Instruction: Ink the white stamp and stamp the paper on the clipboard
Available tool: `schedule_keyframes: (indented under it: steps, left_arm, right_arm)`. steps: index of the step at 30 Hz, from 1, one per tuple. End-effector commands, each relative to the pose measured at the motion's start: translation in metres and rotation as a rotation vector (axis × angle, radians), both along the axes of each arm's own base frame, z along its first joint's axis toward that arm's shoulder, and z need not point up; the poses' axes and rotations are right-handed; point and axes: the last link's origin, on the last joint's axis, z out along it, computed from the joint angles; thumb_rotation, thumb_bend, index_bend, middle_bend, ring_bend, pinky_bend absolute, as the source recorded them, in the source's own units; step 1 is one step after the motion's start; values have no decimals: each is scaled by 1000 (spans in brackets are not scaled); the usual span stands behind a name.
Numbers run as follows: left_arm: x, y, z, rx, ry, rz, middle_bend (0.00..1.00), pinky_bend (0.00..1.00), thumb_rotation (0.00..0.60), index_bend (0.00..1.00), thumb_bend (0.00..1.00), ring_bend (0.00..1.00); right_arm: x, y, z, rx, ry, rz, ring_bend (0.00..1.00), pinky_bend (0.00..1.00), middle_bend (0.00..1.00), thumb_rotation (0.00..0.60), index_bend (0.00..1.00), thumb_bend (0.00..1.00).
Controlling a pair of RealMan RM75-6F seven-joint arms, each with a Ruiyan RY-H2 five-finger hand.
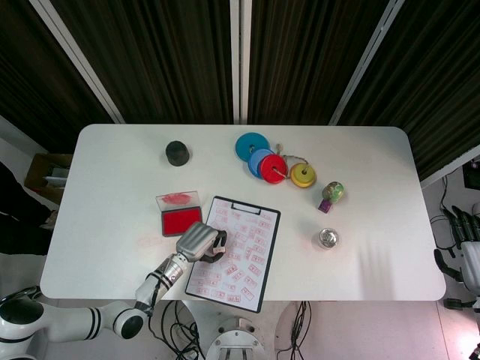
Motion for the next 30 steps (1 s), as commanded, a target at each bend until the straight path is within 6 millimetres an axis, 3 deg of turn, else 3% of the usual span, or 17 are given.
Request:
schedule_keyframes:
  steps: [1, 22, 26, 30]
  left_arm:
    - [0, 0, 0, 1, 0, 0, 717, 1000, 600, 706, 436, 1000]
    - [-5, 3, -1, 0, 2, 10, 719, 1000, 600, 709, 440, 1000]
    - [3, 5, 9, 18, -30, -3, 719, 1000, 600, 708, 440, 1000]
    - [19, 3, 33, 41, -96, -27, 719, 1000, 600, 708, 441, 1000]
  right_arm:
    - [0, 0, 0, 1, 0, -1, 0, 0, 0, 600, 0, 321]
    - [1, 2, 1, 1, 4, 2, 0, 0, 0, 600, 0, 321]
    - [2, 2, 2, -5, 4, 6, 0, 0, 0, 600, 0, 321]
    - [4, 1, 3, -11, -1, 14, 0, 0, 0, 600, 0, 322]
